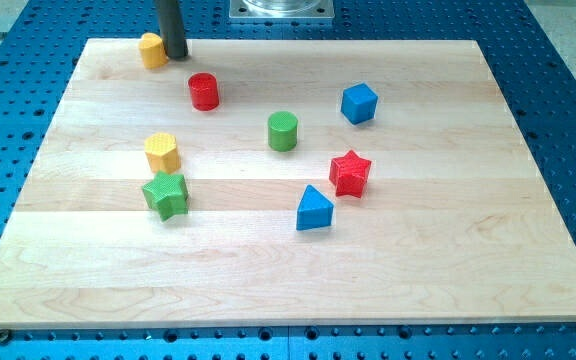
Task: Place the yellow heart to the top left corner of the board
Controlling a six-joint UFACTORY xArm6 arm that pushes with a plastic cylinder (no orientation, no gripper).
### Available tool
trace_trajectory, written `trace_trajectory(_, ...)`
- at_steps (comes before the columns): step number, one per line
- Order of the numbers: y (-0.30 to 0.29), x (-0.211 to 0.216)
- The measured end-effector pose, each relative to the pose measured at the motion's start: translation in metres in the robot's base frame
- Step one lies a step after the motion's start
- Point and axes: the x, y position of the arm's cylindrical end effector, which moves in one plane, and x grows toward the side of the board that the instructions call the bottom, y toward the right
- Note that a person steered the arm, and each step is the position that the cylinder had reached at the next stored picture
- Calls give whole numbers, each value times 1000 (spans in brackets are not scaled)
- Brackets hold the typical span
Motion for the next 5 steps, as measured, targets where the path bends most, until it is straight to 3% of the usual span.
trace_trajectory(5,-44,-7)
